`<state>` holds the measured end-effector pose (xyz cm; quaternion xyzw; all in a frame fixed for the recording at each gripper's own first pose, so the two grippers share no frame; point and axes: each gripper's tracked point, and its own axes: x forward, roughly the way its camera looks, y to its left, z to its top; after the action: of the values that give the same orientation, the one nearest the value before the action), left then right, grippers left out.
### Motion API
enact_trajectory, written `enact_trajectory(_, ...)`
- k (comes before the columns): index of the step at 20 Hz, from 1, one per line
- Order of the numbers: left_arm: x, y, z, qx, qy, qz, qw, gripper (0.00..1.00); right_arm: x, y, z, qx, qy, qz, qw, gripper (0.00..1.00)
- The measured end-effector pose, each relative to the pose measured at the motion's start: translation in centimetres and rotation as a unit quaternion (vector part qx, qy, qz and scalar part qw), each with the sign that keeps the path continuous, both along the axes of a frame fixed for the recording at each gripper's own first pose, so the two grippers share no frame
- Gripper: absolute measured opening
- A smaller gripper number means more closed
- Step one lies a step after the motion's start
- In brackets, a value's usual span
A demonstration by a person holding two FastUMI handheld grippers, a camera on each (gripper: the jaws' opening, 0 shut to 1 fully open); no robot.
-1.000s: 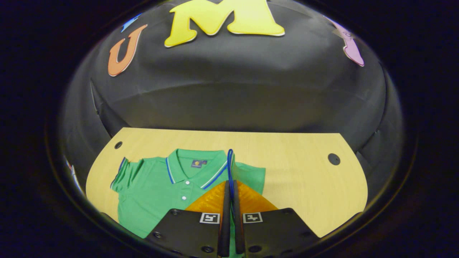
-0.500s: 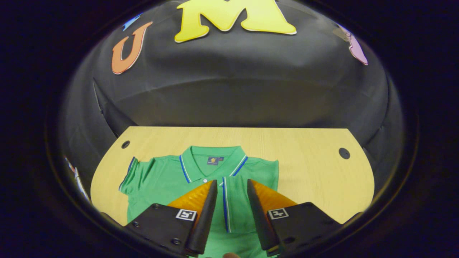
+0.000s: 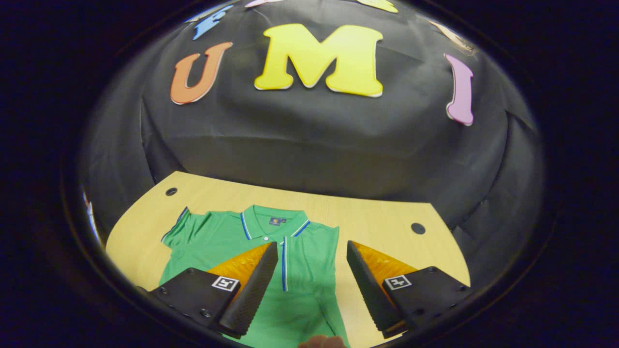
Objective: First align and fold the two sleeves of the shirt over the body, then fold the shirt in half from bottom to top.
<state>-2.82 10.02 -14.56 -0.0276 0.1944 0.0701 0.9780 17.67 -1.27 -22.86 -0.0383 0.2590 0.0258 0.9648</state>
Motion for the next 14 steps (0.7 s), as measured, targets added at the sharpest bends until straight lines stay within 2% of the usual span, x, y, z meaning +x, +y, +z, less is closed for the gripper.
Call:
enact_trajectory(4,2.4,-1.7,-1.9,-0.020,0.006,-0.051,0.998,0.98,-5.8,-0.1,4.8,-0.008,-0.040,0.008,0.999,0.90)
enact_trajectory(8,4.6,-3.4,-5.2,-0.053,0.036,-0.095,0.993,0.99,-11.4,-1.9,8.0,-0.021,-0.058,0.003,0.998,0.94)
enact_trajectory(11,6.6,-4.5,-7.4,-0.076,0.052,-0.123,0.988,0.99,-14.6,-4.2,9.6,-0.013,-0.062,-0.026,0.998,0.93)
enact_trajectory(14,8.3,-5.0,-10.2,-0.086,0.076,-0.129,0.985,0.99,-17.3,-7.0,10.6,-0.018,-0.064,-0.063,0.996,0.93)
